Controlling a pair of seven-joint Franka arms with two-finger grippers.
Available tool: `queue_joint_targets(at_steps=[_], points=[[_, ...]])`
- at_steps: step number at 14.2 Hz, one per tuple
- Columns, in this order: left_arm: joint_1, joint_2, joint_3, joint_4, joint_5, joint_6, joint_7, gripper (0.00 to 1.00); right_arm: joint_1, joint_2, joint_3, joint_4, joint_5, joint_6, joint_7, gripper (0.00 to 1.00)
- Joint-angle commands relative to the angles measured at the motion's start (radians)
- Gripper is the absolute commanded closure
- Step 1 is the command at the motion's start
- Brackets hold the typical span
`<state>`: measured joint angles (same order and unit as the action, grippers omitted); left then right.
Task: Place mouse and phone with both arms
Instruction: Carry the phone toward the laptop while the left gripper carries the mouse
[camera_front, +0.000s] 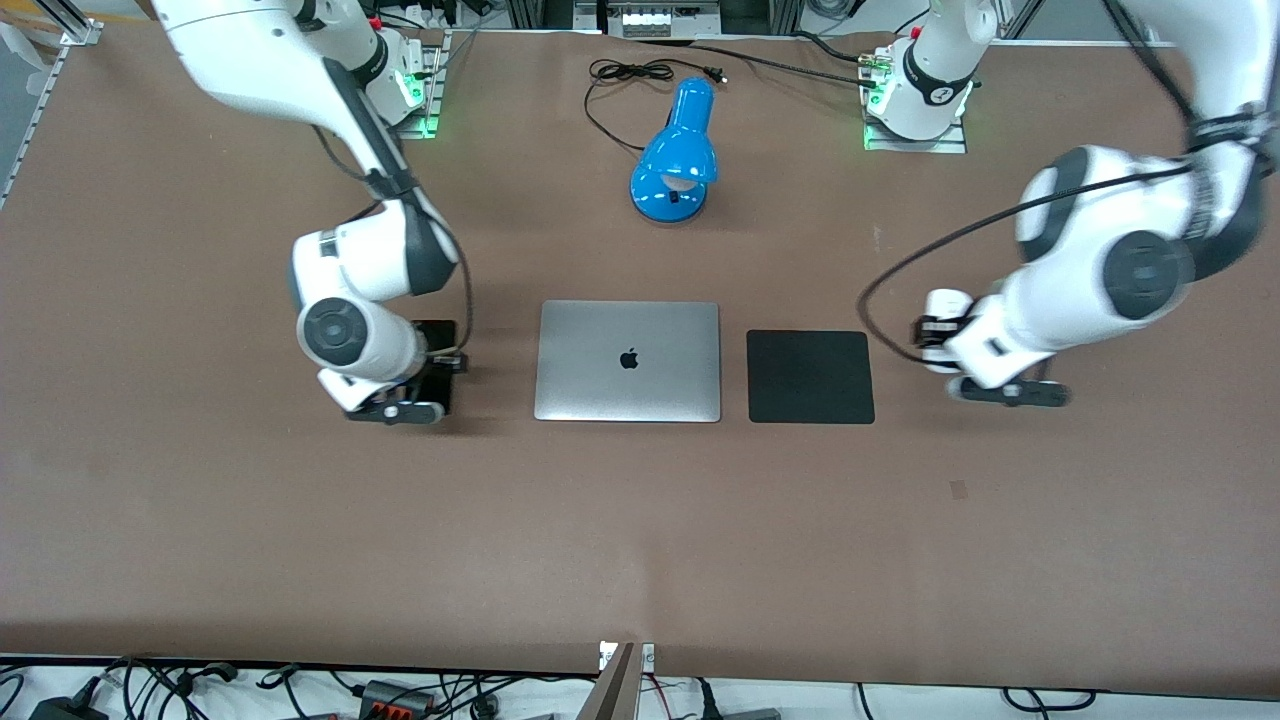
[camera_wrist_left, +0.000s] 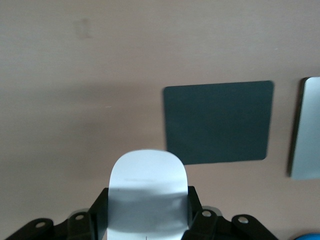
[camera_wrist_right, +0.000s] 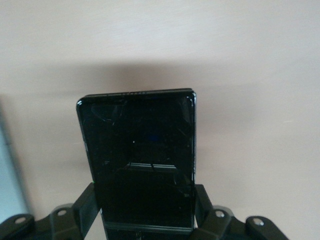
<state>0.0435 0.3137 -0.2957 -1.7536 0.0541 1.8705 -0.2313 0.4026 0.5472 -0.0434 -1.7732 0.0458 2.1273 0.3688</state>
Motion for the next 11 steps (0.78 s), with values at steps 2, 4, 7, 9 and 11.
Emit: queue_joint_targets(at_steps=[2, 4, 7, 9, 11], points=[[-0.108, 0.082, -0.011, -0.023, 0.153, 0.100, -0.234, 0.62, 0.035, 0.028, -0.009, -0.002, 0.028, 0.045, 0.079, 0.63], [-0.143, 0.125, -0.011, -0.050, 0.156, 0.206, -0.314, 0.63, 0.047, 0.057, 0.005, -0.003, 0.089, 0.075, 0.081, 0.63], [-0.159, 0.160, -0.010, -0.133, 0.234, 0.410, -0.400, 0.63, 0.053, 0.079, 0.005, -0.003, 0.100, 0.101, 0.073, 0.63], [-0.158, 0.205, -0.010, -0.139, 0.279, 0.476, -0.460, 0.63, 0.059, 0.086, 0.005, -0.003, 0.097, 0.100, 0.046, 0.63], [-0.162, 0.249, -0.010, -0.141, 0.318, 0.542, -0.518, 0.63, 0.076, 0.092, 0.005, -0.003, 0.092, 0.100, 0.003, 0.62]])
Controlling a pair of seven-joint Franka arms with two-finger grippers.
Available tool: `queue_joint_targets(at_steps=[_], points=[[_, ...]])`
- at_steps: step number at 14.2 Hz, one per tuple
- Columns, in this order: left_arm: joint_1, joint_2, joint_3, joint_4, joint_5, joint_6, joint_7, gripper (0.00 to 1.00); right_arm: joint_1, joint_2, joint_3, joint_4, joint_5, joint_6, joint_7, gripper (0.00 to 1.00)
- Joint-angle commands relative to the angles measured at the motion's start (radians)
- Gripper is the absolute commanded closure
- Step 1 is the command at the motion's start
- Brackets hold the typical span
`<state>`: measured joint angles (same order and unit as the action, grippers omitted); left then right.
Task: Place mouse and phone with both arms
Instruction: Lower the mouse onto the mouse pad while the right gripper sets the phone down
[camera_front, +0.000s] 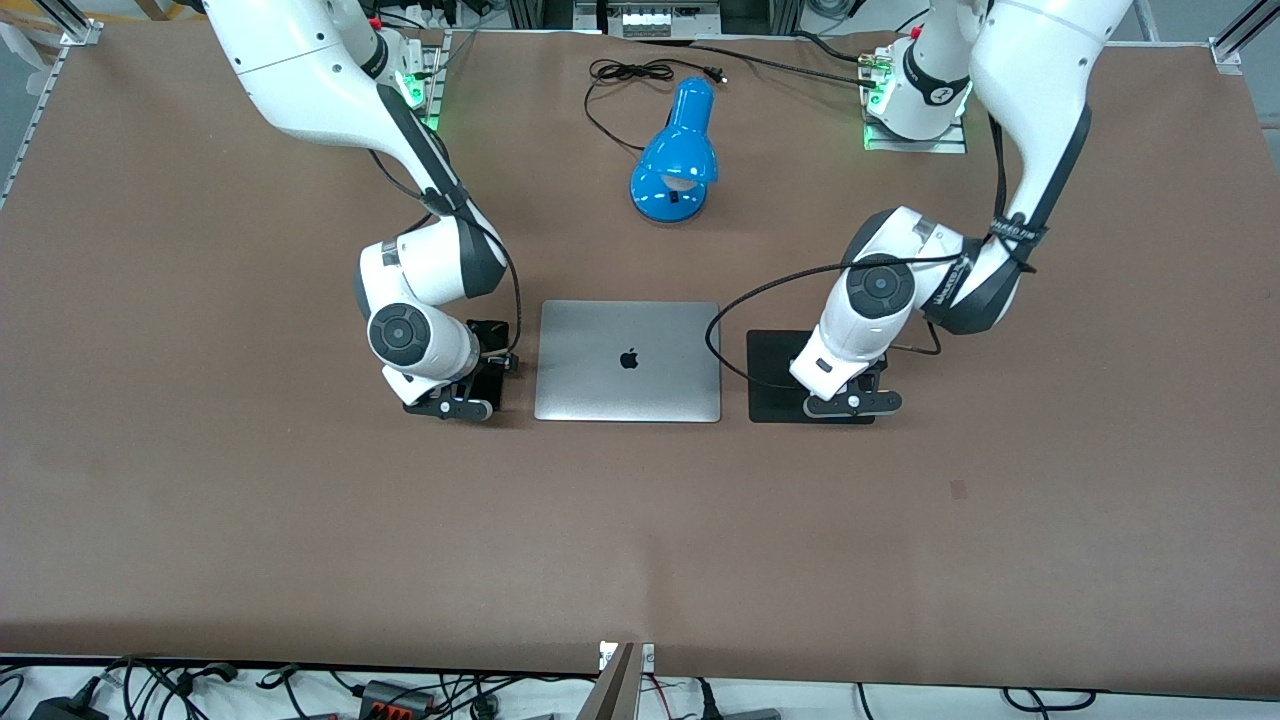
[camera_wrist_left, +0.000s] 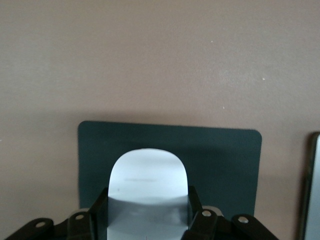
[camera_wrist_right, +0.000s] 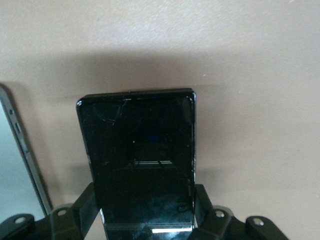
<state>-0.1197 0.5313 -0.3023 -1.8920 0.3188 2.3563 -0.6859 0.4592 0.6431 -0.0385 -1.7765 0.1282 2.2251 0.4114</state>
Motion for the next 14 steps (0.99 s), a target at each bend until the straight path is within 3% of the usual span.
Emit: queue_joint_targets(at_steps=[1, 4, 7, 8, 9, 10, 14], points=[[-0.001, 0.044, -0.003, -0.006, 0.081, 0.060, -0.084, 0.63, 0.022, -0.003, 0.000, 0.000, 0.010, 0.001, -0.057, 0.62], [-0.001, 0.067, -0.005, -0.032, 0.183, 0.064, -0.176, 0.62, 0.024, -0.003, 0.000, 0.000, 0.002, -0.001, -0.060, 0.62], [-0.020, 0.072, -0.005, -0.029, 0.186, 0.064, -0.205, 0.56, 0.024, 0.009, 0.000, 0.000, 0.004, 0.004, -0.060, 0.59], [-0.020, 0.070, -0.003, -0.029, 0.187, 0.064, -0.205, 0.35, 0.024, 0.010, 0.000, 0.002, 0.007, 0.004, -0.051, 0.19], [-0.020, 0.067, -0.003, -0.024, 0.187, 0.064, -0.205, 0.10, 0.024, 0.009, 0.000, 0.003, 0.008, 0.007, -0.048, 0.00], [-0.015, 0.064, -0.003, -0.022, 0.187, 0.063, -0.201, 0.00, 0.027, 0.003, 0.000, 0.006, 0.013, 0.007, -0.046, 0.00], [-0.003, 0.009, -0.005, -0.021, 0.189, 0.049, -0.182, 0.00, 0.013, -0.091, -0.012, 0.063, 0.014, -0.066, -0.046, 0.00]])
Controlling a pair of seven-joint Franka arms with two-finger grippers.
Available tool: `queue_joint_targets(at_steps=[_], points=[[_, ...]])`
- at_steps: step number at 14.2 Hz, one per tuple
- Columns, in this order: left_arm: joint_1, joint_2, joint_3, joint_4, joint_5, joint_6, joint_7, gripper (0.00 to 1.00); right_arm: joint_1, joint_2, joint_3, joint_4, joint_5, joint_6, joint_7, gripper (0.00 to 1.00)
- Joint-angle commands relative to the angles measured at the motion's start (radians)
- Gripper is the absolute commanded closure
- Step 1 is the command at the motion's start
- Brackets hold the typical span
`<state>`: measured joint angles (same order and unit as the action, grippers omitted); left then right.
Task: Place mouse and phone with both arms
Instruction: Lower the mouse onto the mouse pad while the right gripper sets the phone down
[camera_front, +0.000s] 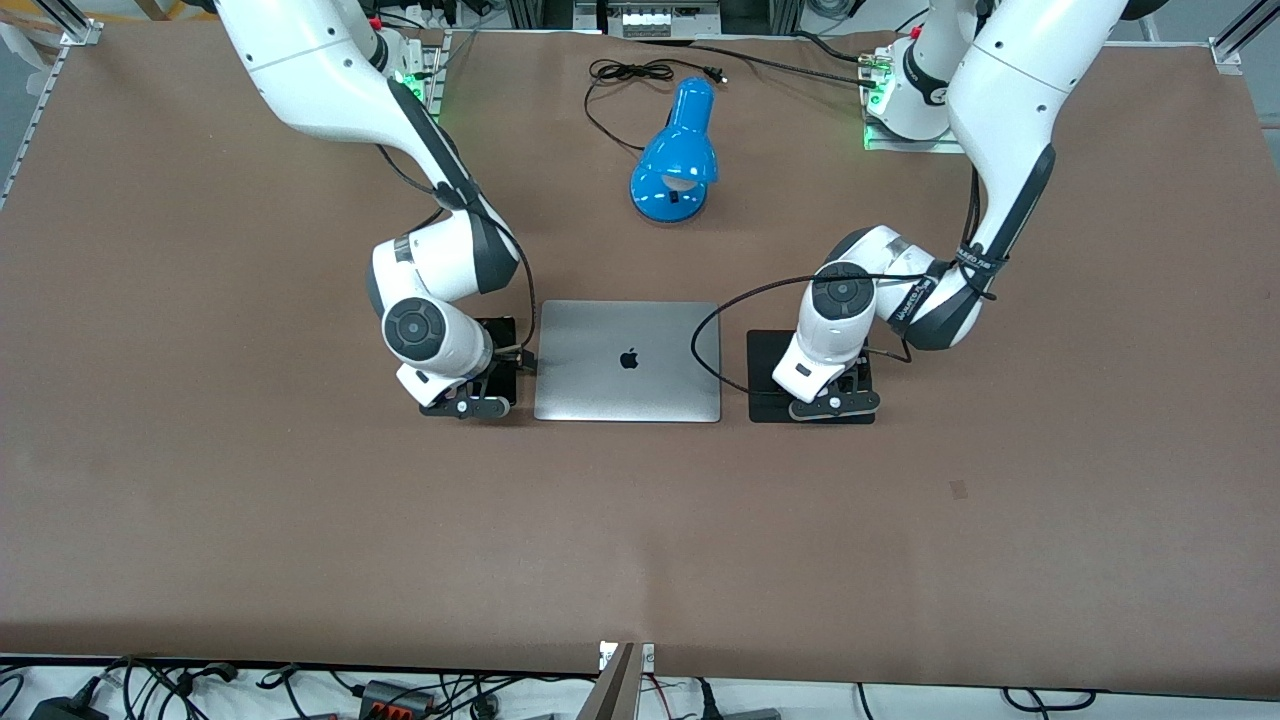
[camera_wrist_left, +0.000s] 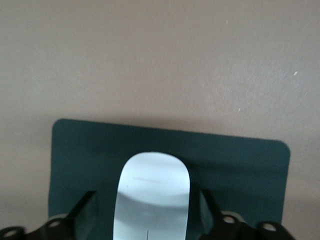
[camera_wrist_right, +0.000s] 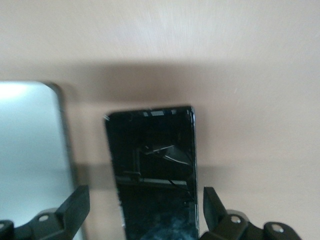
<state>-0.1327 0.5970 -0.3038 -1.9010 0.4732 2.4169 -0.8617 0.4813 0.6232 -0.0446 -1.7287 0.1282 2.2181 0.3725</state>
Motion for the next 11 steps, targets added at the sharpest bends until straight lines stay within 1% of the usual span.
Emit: queue_joint_targets(at_steps=[1, 3, 4, 5, 7, 8, 9, 10, 11], points=[[0.028, -0.084, -0.003, -0.010, 0.035, -0.025, 0.025, 0.00, -0.019, -0.095, -0.014, 0.041, 0.013, -0.099, -0.007, 0.00], [0.056, -0.121, -0.005, 0.016, 0.035, -0.064, 0.151, 0.00, -0.056, -0.131, -0.023, 0.119, 0.010, -0.196, -0.024, 0.00], [0.070, -0.137, -0.005, 0.037, 0.035, -0.111, 0.208, 0.00, -0.078, -0.138, -0.023, 0.174, 0.008, -0.251, -0.026, 0.00], [0.076, -0.152, -0.005, 0.066, 0.035, -0.169, 0.254, 0.00, -0.092, -0.141, -0.023, 0.235, 0.005, -0.308, -0.014, 0.00], [0.077, -0.178, -0.008, 0.143, 0.016, -0.336, 0.350, 0.00, -0.124, -0.141, -0.038, 0.340, 0.001, -0.394, -0.024, 0.00], [0.076, -0.180, -0.009, 0.198, 0.009, -0.432, 0.404, 0.00, -0.138, -0.141, -0.044, 0.378, 0.001, -0.428, -0.030, 0.00], [0.073, -0.180, -0.009, 0.259, -0.037, -0.525, 0.461, 0.00, -0.159, -0.141, -0.044, 0.415, 0.001, -0.469, -0.049, 0.00], [0.071, -0.178, -0.006, 0.313, -0.109, -0.595, 0.499, 0.00, -0.187, -0.141, -0.049, 0.451, -0.001, -0.497, -0.094, 0.00], [0.074, -0.175, -0.006, 0.365, -0.193, -0.634, 0.541, 0.00, -0.210, -0.143, -0.057, 0.477, -0.016, -0.514, -0.157, 0.00]])
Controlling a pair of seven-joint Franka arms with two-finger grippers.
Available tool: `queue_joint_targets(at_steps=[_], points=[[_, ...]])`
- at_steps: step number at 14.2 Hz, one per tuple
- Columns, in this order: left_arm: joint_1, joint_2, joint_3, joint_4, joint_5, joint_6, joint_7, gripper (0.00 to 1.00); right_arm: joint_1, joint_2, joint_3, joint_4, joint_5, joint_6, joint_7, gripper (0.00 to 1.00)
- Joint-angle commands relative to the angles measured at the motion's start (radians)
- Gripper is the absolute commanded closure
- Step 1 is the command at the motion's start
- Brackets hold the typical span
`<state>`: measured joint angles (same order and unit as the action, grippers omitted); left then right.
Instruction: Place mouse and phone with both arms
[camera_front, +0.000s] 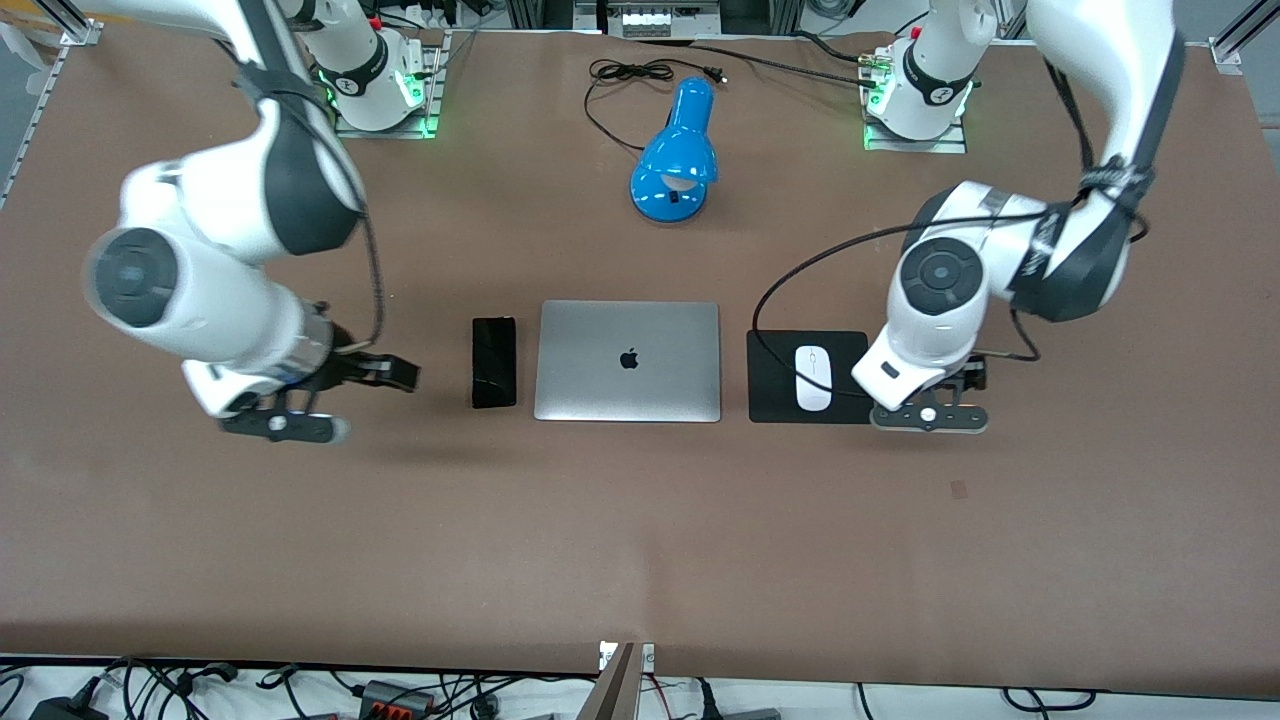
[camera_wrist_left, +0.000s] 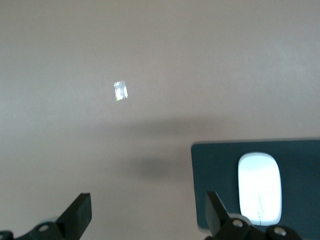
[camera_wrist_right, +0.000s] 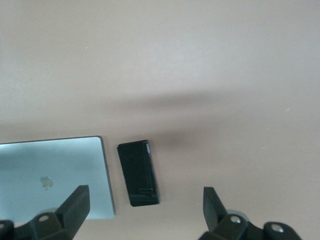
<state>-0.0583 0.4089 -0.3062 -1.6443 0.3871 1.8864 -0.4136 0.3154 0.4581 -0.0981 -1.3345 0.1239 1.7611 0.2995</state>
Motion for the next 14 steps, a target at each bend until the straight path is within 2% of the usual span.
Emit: queue_joint_targets(at_steps=[1, 2, 4, 6, 8, 9, 10, 11, 12, 13, 14], points=[[0.003, 0.018, -0.001, 0.157, -0.176, -0.112, 0.131, 0.00, -0.062, 0.016, -0.009, 0.099, -0.033, -0.066, -0.156, 0.00], [0.009, 0.018, 0.004, 0.187, -0.218, -0.131, 0.154, 0.00, -0.076, 0.001, -0.023, 0.104, -0.047, -0.069, -0.202, 0.00], [0.076, 0.007, -0.010, 0.283, -0.284, -0.292, 0.220, 0.00, -0.137, -0.036, -0.045, 0.104, -0.038, -0.068, -0.224, 0.00], [0.091, -0.030, -0.010, 0.369, -0.295, -0.445, 0.280, 0.00, -0.220, -0.074, 0.003, 0.090, -0.041, -0.071, -0.284, 0.00], [0.103, -0.051, 0.007, 0.382, -0.313, -0.487, 0.343, 0.00, -0.298, -0.101, 0.061, 0.074, -0.046, -0.069, -0.333, 0.00], [0.113, -0.071, 0.022, 0.371, -0.320, -0.481, 0.379, 0.00, -0.329, -0.116, 0.075, 0.064, -0.047, -0.068, -0.336, 0.00], [0.110, -0.122, 0.069, 0.341, -0.341, -0.480, 0.398, 0.00, -0.338, -0.139, 0.081, 0.040, -0.049, -0.066, -0.342, 0.00], [0.097, -0.184, 0.116, 0.254, -0.359, -0.454, 0.395, 0.00, -0.341, -0.162, 0.083, 0.020, -0.053, -0.068, -0.349, 0.00], [0.068, -0.253, 0.184, 0.154, -0.405, -0.372, 0.404, 0.00, -0.338, -0.179, 0.083, 0.003, -0.059, -0.069, -0.355, 0.00], [0.031, -0.306, 0.275, 0.083, -0.462, -0.301, 0.404, 0.00, -0.338, -0.194, 0.083, -0.011, -0.093, -0.069, -0.358, 0.00], [0.017, -0.346, 0.309, 0.042, -0.485, -0.264, 0.400, 0.00, -0.335, -0.208, 0.083, -0.023, -0.124, -0.071, -0.364, 0.00]])
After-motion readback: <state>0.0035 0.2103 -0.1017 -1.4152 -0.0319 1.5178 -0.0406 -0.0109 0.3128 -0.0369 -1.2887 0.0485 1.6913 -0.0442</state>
